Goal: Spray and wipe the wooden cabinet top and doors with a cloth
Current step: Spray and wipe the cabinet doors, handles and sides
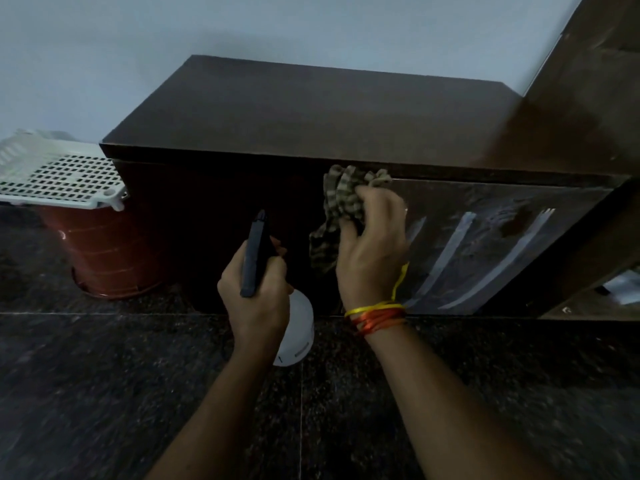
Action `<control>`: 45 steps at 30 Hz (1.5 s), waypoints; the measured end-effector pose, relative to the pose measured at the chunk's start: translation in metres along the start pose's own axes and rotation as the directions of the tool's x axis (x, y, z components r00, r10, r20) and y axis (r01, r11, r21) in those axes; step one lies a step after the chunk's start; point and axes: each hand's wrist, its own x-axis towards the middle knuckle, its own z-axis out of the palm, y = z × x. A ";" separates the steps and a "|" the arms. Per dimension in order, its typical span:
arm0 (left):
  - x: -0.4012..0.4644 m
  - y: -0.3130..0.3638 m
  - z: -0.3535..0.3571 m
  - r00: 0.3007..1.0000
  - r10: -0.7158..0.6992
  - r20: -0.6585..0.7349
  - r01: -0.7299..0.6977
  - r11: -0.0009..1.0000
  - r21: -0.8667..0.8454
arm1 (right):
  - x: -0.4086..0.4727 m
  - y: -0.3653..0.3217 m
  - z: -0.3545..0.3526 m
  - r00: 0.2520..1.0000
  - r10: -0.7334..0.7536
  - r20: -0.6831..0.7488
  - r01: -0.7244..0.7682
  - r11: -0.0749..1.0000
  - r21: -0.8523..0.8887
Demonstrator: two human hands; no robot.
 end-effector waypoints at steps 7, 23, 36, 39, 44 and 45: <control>-0.007 0.002 0.001 1.000 0.001 0.025 -0.003 0.999 0.053 | -0.009 0.001 0.003 0.972 -0.155 0.177 0.185 0.969 -0.165; -0.021 0.026 0.020 0.998 -0.007 -0.063 0.011 0.998 0.064 | 0.023 -0.011 -0.006 0.903 -0.366 0.223 0.404 0.901 -0.160; -0.031 0.037 0.047 1.000 0.017 -0.004 -0.017 1.000 -0.016 | 0.031 0.017 -0.035 0.941 -0.287 0.179 0.323 0.918 -0.231; -0.033 0.028 0.043 0.999 0.035 0.016 -0.036 0.999 0.013 | 0.033 0.025 -0.039 0.948 -0.277 0.154 0.306 0.927 -0.218; -0.034 0.025 0.040 1.000 0.000 0.021 0.001 1.000 -0.009 | 0.034 0.042 -0.051 0.993 -0.098 0.069 0.108 0.981 -0.163; -0.034 0.024 0.041 1.000 -0.002 0.021 0.002 1.000 -0.003 | 0.033 0.041 -0.050 0.994 -0.083 0.075 0.094 0.983 -0.160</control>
